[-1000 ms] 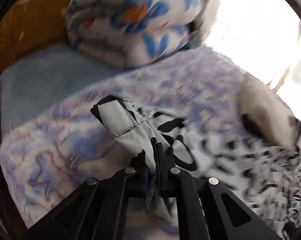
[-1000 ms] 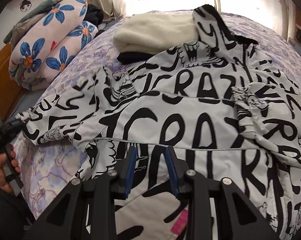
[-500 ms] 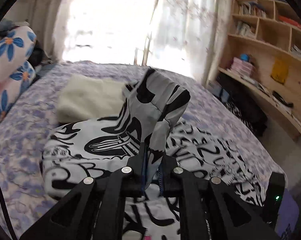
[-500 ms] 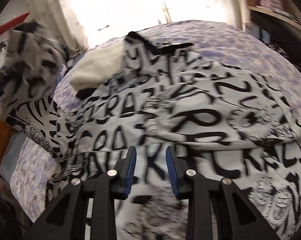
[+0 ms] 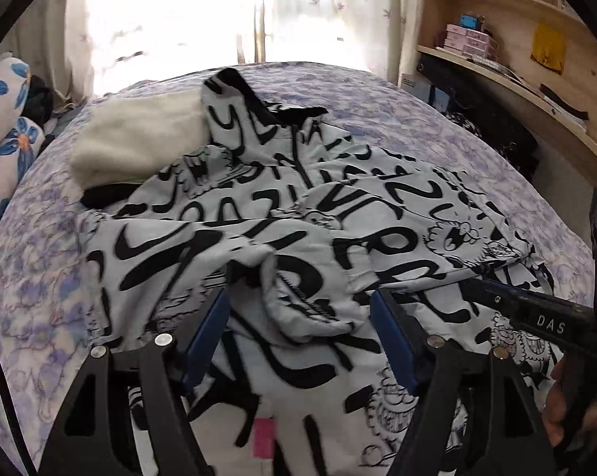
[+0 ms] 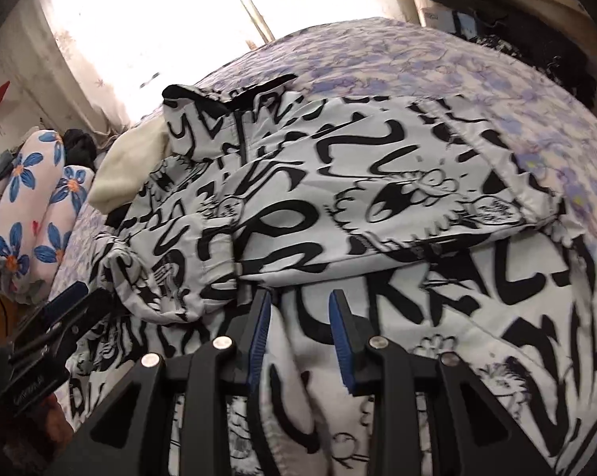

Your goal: Fold large clothes

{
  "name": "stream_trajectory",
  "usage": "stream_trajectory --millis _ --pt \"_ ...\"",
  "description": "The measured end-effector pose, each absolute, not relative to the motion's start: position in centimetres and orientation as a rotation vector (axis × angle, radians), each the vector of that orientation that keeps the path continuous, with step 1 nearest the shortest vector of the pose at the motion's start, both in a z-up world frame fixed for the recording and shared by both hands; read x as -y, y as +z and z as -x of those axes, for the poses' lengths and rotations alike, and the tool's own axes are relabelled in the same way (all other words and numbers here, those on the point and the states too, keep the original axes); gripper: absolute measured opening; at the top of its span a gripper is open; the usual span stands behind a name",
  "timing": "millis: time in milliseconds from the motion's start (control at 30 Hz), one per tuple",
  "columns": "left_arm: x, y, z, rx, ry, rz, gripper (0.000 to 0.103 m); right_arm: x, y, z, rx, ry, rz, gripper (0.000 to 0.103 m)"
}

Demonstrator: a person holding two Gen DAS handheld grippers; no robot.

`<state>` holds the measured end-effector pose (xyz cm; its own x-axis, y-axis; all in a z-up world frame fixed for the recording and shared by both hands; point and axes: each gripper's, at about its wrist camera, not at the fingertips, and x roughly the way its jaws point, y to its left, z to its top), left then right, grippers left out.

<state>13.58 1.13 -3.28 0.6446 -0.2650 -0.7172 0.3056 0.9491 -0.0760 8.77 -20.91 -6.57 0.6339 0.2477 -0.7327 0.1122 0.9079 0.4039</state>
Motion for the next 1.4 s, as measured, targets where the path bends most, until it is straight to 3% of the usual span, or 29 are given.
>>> stream_trajectory --millis 200,667,700,800,1033,1133,1200,1300,1400 --pt "-5.4 -4.4 -13.0 -0.852 -0.218 -0.019 0.076 18.1 -6.2 -11.9 -0.927 0.227 -0.471 0.038" --pt "-15.3 -10.9 -14.1 -0.995 0.054 0.110 0.076 13.4 -11.1 -20.4 -1.087 0.297 -0.358 0.039" --pt "-15.3 -11.0 -14.1 -0.995 0.057 0.105 0.076 12.9 -10.8 -20.5 -1.084 0.319 -0.342 0.035" --pt "-14.8 -10.8 -14.2 -0.983 0.059 0.081 0.076 12.0 -7.9 -20.0 -1.008 0.362 -0.261 0.009" --pt "-14.6 -10.7 -14.2 -0.980 0.040 0.099 0.076 16.0 2.3 -18.0 -0.659 0.208 -0.138 0.008" --pt "-14.3 -10.5 -14.0 -0.972 0.027 0.095 0.076 18.3 0.5 -19.9 -0.753 0.124 -0.166 0.014" --pt "-13.9 -10.5 -14.0 -0.979 0.027 0.071 0.076 18.6 -3.0 -21.4 -0.881 -0.001 -0.082 0.037" --pt "-13.8 -10.2 -14.0 -0.995 0.002 0.084 0.076 19.9 -7.5 -21.6 -1.019 -0.040 -0.105 0.039" --pt "-14.3 -9.3 -13.9 -0.988 -0.040 0.130 0.076 22.1 -8.6 -19.9 -1.023 0.041 -0.257 0.039"
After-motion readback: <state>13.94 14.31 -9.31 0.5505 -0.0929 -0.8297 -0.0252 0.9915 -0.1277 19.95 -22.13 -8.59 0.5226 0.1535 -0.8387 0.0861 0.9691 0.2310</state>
